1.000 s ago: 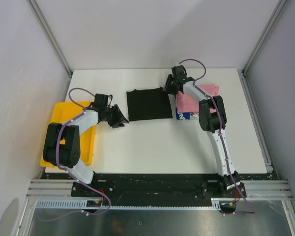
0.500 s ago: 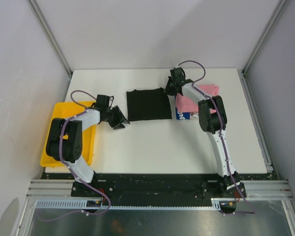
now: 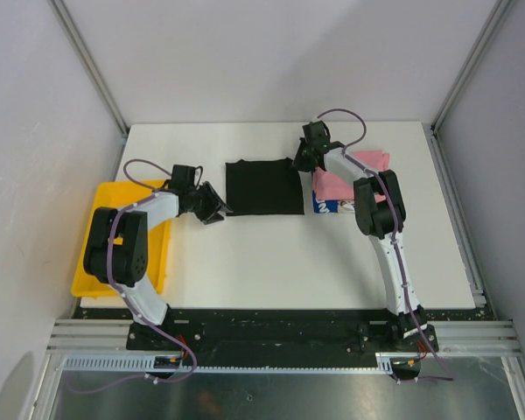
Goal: Fold and stack the t-shirts
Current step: Put the neatly folded tshirt into the corner of the board with both arms
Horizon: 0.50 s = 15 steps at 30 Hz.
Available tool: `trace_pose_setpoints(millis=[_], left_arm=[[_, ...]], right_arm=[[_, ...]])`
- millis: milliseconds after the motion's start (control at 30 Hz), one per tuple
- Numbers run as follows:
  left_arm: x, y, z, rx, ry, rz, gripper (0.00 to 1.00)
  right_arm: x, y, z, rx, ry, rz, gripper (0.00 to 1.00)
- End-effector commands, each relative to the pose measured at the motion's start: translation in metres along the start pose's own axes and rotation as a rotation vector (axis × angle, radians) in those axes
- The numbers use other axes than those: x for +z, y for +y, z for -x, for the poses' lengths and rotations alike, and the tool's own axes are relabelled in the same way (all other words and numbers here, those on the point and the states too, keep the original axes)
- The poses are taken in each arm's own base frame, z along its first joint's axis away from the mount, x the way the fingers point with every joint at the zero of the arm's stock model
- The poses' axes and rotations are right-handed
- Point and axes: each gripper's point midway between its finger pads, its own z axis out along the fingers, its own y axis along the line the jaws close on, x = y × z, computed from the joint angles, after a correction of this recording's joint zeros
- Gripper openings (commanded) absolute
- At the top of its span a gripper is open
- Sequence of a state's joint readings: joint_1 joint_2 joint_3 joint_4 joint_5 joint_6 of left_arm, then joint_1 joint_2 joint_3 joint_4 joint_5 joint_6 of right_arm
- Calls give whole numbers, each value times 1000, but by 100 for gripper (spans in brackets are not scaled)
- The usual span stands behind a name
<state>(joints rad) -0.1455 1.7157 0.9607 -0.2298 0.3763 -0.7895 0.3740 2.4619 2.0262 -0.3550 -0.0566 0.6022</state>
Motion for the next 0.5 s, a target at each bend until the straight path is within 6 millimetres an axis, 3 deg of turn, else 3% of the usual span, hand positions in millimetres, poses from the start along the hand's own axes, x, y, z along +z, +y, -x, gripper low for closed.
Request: trace_pose_setpoints(millis=[0, 467], left_arm=[[2, -10, 29, -33, -99, 9, 46], [20, -7, 35, -53, -128, 71, 42]], right_arm=[[-10, -12, -19, -20, 62, -67, 0], [-12, -15, -18, -19, 67, -71, 0]])
